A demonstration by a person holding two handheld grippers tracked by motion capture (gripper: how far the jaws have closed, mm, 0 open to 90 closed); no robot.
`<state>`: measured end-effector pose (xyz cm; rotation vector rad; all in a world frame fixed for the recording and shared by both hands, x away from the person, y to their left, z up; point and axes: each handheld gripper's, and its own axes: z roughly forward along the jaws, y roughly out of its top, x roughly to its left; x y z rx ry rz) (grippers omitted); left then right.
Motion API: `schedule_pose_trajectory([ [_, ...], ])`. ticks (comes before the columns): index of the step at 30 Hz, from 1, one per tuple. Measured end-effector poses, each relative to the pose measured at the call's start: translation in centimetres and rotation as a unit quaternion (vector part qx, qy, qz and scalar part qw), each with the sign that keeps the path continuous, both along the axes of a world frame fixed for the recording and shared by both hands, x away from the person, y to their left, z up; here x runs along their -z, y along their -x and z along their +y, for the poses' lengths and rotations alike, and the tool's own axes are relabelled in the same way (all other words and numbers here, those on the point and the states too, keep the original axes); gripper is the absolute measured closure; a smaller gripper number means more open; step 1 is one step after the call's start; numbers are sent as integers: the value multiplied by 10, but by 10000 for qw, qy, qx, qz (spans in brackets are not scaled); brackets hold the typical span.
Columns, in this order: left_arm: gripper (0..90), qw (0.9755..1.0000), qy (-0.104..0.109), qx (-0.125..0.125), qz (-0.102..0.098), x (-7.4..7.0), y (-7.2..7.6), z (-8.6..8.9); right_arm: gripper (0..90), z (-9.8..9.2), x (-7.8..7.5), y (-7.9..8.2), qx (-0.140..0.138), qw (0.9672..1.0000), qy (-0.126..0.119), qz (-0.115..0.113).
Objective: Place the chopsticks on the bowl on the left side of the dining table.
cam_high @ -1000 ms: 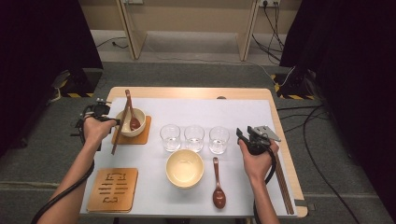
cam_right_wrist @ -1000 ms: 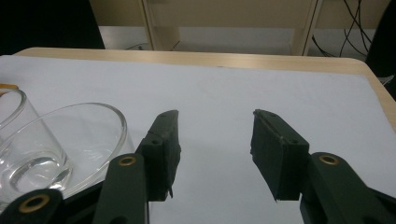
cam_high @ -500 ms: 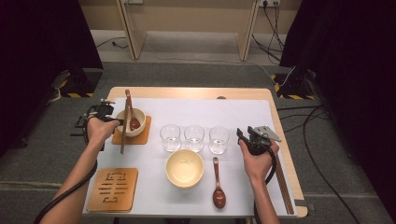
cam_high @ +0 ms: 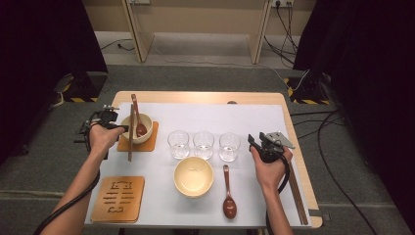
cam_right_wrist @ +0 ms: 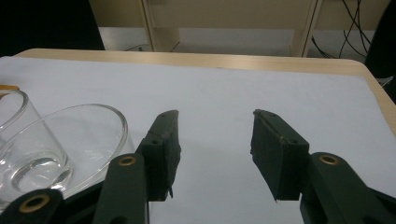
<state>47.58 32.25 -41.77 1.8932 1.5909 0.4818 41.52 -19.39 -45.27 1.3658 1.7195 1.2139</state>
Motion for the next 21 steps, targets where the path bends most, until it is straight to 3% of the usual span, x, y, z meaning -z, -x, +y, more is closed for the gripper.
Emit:
schedule_pose_trajectory([
  [4,889,9999,4,116,-49,-2,9,3,520,-1,0,1,9,10000,-21,3],
  [6,890,9995,124,258,-135,-2,21,6,520,-2,-1,1,9,10000,-25,-3],
  [13,890,9985,74,433,-312,-1,48,13,521,-3,-3,2,40,10000,-36,-19],
  [17,886,9966,-13,686,-449,6,61,16,522,-4,-3,2,37,10000,-34,-31],
  [21,883,9933,30,1001,-583,12,71,14,522,-4,-3,2,44,10000,-34,-37],
])
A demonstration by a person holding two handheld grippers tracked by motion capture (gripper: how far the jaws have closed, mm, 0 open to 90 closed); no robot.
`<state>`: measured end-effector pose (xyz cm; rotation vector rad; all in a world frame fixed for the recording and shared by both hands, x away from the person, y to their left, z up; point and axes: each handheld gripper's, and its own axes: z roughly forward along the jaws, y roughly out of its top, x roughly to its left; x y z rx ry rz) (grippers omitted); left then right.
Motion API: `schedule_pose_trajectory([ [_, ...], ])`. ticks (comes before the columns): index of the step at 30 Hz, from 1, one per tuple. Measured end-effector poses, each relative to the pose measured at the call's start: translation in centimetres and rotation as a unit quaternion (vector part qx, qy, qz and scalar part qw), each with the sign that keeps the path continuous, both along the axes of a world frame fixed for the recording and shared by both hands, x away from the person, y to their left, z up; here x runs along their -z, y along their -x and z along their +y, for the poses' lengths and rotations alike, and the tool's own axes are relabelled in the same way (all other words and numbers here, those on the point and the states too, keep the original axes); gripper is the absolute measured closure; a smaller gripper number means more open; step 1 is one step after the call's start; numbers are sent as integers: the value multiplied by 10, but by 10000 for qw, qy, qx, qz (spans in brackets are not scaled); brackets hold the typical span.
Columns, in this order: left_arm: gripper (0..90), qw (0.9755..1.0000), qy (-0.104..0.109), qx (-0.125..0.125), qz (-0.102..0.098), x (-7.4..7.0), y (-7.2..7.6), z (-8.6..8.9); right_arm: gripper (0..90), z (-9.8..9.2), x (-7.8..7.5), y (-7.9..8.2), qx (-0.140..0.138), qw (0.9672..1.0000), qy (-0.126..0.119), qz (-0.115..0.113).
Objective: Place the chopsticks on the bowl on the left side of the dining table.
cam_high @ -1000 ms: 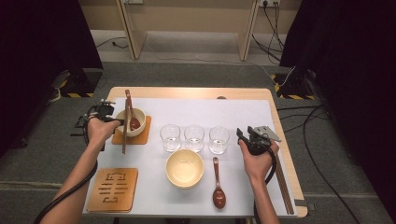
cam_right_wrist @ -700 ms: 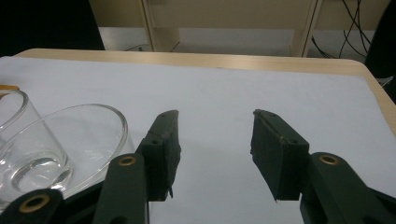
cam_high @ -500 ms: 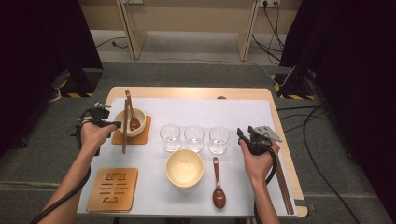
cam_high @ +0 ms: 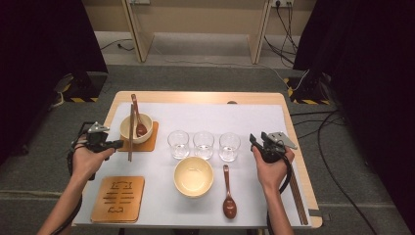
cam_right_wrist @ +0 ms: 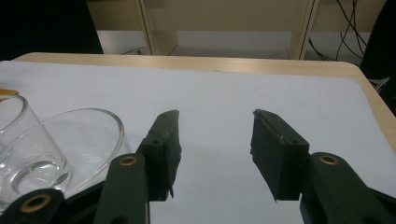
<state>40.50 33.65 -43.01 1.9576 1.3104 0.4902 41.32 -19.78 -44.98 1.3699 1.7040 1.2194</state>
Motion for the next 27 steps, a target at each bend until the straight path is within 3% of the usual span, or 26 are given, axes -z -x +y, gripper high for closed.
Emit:
schedule_pose_trajectory([
  [11,884,9991,-304,267,-82,1,0,-12,522,1,1,0,-8,10000,-6,23],
  [27,881,9985,-310,444,-31,6,-1,-30,522,0,2,0,-1,10000,-2,24],
])
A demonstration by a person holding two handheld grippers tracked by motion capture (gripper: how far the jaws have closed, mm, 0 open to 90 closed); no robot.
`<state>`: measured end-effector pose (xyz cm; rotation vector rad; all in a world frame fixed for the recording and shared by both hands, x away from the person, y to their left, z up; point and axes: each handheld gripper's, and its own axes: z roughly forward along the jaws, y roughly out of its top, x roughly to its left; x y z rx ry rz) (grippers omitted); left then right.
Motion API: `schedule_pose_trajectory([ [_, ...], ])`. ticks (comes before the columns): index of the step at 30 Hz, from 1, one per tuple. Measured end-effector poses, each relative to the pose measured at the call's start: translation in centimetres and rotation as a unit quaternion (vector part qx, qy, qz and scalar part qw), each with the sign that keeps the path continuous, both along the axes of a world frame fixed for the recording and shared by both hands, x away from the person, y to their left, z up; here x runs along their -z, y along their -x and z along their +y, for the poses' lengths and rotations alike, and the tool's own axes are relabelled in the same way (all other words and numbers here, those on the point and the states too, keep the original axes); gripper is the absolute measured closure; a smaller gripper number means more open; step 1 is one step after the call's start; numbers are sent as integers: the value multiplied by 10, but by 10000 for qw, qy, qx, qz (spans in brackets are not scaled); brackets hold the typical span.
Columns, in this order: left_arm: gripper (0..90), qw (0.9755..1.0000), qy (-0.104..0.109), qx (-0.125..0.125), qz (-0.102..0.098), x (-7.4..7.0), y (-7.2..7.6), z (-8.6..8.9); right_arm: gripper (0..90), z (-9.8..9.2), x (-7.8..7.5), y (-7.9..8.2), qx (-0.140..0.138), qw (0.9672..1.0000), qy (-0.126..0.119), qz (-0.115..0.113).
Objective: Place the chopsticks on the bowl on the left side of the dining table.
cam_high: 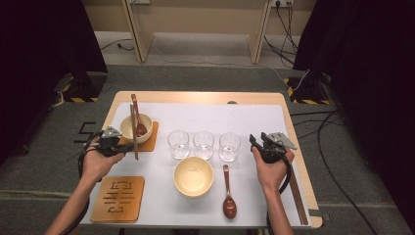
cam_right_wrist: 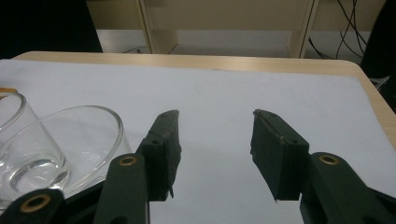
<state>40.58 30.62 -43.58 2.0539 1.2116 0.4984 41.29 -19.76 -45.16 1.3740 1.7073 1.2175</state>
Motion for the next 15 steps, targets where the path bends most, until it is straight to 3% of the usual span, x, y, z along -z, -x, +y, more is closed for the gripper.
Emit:
schedule_pose_trajectory([
  [15,874,9998,-5,161,73,3,-9,-30,522,-2,0,1,15,10000,-8,-6],
])
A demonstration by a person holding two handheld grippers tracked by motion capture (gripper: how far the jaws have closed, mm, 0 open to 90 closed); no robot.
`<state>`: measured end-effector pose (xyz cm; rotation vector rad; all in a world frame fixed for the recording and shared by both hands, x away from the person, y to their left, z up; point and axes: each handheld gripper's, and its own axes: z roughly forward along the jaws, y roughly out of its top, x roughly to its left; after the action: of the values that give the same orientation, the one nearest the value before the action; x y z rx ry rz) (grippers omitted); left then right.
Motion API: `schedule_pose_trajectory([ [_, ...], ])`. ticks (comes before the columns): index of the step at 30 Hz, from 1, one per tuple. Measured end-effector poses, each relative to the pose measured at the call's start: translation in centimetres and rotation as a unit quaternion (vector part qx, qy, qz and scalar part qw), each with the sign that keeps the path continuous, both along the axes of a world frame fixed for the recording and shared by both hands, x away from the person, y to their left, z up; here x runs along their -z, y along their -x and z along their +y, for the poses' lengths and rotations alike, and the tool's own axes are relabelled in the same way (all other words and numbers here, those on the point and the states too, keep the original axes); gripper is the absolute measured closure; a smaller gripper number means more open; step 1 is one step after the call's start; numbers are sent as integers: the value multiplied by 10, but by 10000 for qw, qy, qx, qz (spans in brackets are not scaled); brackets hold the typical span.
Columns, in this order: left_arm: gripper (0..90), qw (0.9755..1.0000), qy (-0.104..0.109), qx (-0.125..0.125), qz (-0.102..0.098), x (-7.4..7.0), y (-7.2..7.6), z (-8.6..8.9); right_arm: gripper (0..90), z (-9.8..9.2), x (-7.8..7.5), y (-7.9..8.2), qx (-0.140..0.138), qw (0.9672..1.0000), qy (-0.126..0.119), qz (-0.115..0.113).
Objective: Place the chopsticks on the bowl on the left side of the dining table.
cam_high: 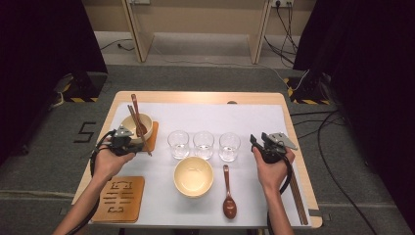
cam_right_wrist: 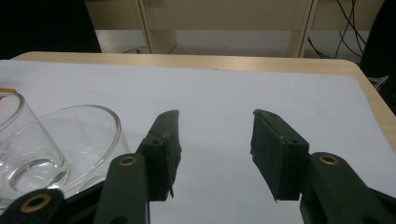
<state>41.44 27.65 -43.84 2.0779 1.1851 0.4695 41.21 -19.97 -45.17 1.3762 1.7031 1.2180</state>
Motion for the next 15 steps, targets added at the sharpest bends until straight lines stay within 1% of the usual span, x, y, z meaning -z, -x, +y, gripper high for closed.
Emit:
schedule_pose_trajectory([
  [5,871,10000,42,-3,3,-1,-5,-8,522,-1,0,0,12,10000,-4,1],
  [9,870,10000,19,18,15,-1,-8,-15,522,-1,0,0,10,10000,-10,7],
  [12,868,10000,-41,25,28,1,-13,-22,522,-2,0,0,17,10000,-7,2],
  [15,867,10000,-36,38,35,2,-15,-27,523,-2,0,0,32,10000,-20,5],
])
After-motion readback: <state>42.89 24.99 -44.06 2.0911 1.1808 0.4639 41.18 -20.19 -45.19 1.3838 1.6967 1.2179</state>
